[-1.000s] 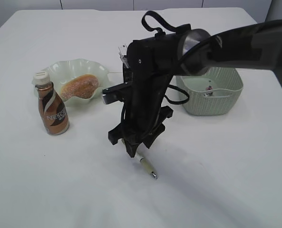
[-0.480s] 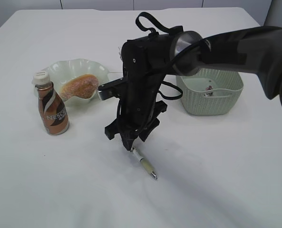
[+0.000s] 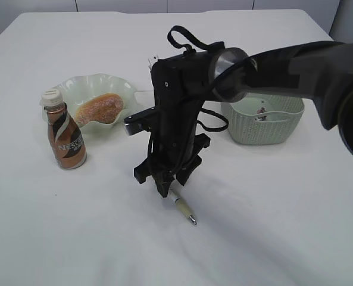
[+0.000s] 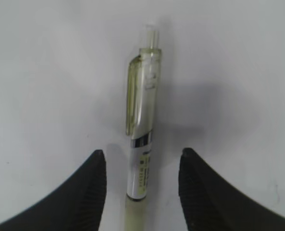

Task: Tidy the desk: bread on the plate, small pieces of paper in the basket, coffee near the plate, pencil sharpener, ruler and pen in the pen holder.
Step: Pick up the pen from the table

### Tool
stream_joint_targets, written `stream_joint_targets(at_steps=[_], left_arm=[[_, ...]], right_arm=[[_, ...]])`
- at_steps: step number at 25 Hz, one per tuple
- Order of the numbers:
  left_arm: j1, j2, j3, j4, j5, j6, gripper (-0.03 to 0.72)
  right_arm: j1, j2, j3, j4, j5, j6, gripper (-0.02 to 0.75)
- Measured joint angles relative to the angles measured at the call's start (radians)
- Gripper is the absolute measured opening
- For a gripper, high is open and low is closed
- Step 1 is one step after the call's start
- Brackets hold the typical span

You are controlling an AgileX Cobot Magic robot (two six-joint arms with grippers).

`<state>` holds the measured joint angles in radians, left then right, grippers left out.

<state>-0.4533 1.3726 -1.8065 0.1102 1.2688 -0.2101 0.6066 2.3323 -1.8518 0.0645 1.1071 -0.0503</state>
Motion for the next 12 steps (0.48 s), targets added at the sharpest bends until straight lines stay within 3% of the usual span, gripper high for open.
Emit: stream_joint_targets(at_steps=[12], left_arm=[[0.000, 0.000, 0.000, 0.000, 0.000, 0.000, 0.238]], right_arm=[[0.002, 0.029, 0.000, 0.018, 0.018, -0.002, 0.393]])
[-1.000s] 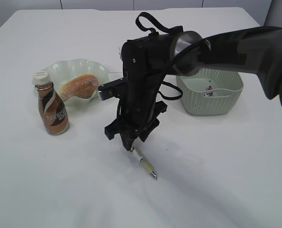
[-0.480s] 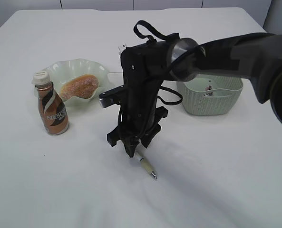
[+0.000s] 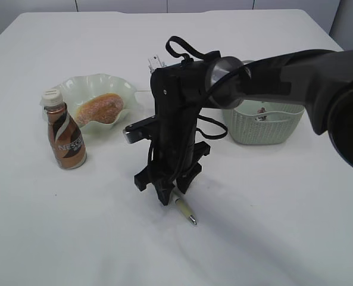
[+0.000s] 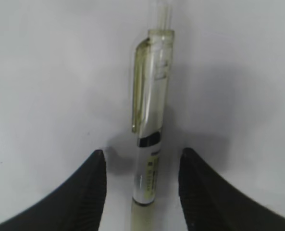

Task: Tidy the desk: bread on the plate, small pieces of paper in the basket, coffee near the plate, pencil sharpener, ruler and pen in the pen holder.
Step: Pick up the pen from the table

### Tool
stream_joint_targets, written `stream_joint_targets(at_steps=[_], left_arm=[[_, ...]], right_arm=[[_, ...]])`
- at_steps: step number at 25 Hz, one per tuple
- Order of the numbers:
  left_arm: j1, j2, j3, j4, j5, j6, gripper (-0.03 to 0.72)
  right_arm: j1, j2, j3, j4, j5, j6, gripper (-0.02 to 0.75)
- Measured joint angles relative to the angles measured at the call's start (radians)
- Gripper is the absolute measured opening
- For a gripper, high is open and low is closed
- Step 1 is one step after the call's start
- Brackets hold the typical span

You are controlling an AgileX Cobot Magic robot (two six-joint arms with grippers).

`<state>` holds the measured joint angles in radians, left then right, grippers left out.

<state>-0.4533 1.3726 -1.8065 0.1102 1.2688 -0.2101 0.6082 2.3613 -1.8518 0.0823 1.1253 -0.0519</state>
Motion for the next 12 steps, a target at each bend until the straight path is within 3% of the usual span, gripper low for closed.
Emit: stream_joint_targets(at_steps=[6, 12], left_arm=[[0.000, 0.000, 0.000, 0.000, 0.000, 0.000, 0.238], [0.000, 0.000, 0.000, 0.000, 0.000, 0.000, 0.237]], right_arm=[[0.000, 0.006, 0.000, 0.000, 0.001, 0.000, 0.389], [0.000, 0.014, -0.008, -0.021, 0.008, 0.000, 0.278]])
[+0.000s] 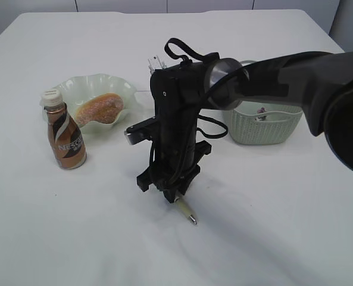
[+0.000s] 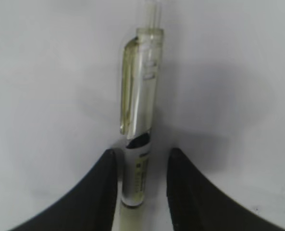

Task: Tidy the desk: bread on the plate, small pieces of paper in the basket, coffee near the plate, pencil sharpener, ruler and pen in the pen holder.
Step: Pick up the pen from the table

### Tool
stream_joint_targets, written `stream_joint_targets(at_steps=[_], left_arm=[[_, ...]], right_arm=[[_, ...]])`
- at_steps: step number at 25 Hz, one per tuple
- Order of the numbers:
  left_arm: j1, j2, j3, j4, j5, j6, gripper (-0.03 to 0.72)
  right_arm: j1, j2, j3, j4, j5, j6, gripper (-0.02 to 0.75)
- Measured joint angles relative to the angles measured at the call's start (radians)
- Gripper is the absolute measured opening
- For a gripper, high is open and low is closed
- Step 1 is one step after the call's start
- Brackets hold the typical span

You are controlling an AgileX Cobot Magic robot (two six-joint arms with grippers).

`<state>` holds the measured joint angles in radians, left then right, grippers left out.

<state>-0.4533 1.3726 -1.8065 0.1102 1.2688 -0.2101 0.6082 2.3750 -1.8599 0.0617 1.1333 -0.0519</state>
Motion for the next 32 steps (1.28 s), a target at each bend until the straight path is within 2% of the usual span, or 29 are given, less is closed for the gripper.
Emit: stream_joint_targets(at_steps=[5, 8, 21, 27, 32], left_arm=[[0.000, 0.000, 0.000, 0.000, 0.000, 0.000, 0.236], [0.000, 0.000, 0.000, 0.000, 0.000, 0.000, 0.236], [0.000, 0.000, 0.000, -0.002, 0.000, 0.000, 0.236], [0.000, 0.000, 0.000, -0.010, 0.000, 0.000, 0.236], [0.000, 0.000, 0.000, -0.028, 0.000, 0.000, 0.236]], right_arm=[[0.000, 0.000, 0.000, -0.012, 0.000, 0.000, 0.131], [0.000, 0.000, 0.000, -0.012, 0.004, -0.001, 0.092], [0.000, -0.046, 0.003, 0.026, 0.054, 0.011, 0.090], [0.002, -0.230, 0.042, 0.026, -0.120, 0.013, 0.090], [0.002, -0.405, 0.231, -0.017, -0.331, 0.013, 0.090]])
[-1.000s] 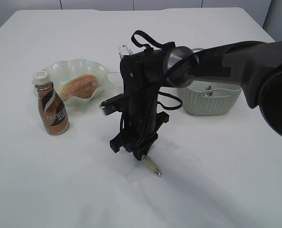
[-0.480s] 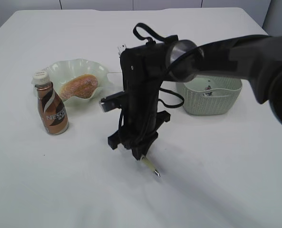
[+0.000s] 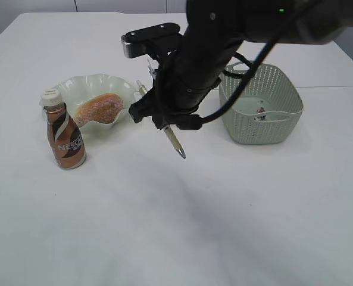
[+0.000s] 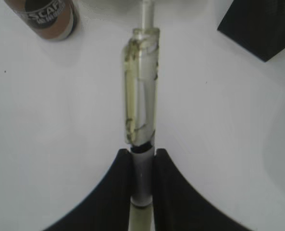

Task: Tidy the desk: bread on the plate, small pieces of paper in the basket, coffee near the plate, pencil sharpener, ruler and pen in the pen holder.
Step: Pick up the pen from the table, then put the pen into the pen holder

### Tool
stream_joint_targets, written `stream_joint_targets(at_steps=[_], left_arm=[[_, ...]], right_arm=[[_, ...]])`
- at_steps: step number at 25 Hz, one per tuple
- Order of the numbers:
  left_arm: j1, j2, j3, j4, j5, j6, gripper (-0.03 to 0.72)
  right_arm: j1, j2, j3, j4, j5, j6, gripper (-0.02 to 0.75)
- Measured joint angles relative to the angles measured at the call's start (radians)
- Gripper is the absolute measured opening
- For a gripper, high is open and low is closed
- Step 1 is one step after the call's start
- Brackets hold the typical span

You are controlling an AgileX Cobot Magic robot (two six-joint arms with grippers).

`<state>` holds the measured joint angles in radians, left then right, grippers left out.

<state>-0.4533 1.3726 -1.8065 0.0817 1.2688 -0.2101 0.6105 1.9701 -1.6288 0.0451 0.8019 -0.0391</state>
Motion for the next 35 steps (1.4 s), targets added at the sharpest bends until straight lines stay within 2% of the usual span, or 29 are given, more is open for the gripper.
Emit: stream_joint_targets(at_steps=[8, 12, 16, 19, 22, 29, 35], left_arm=[[0.000, 0.000, 0.000, -0.002, 0.000, 0.000, 0.236], [0.000, 0.000, 0.000, -0.003, 0.000, 0.000, 0.236], [0.000, 0.000, 0.000, -0.004, 0.000, 0.000, 0.236], [0.000, 0.000, 0.000, -0.004, 0.000, 0.000, 0.236], [0.000, 0.000, 0.000, -0.004, 0.000, 0.000, 0.236], [0.000, 0.000, 0.000, -0.004, 0.000, 0.000, 0.236], [0.000, 0.000, 0.000, -0.004, 0.000, 0.000, 0.236]], right_arm=[[0.000, -0.277, 0.449, -0.076, -0.599, 0.000, 0.090], [-0.004, -0.296, 0.530, -0.128, -0.852, -0.008, 0.089], [-0.044, -0.274, 0.540, -0.124, -1.056, -0.022, 0.089], [-0.107, -0.242, 0.540, -0.087, -1.151, -0.023, 0.089], [-0.147, -0.202, 0.528, -0.071, -1.183, -0.023, 0.089], [-0.155, -0.041, 0.375, -0.045, -1.273, -0.023, 0.089], [-0.156, 0.129, 0.188, -0.012, -1.280, -0.024, 0.089]])
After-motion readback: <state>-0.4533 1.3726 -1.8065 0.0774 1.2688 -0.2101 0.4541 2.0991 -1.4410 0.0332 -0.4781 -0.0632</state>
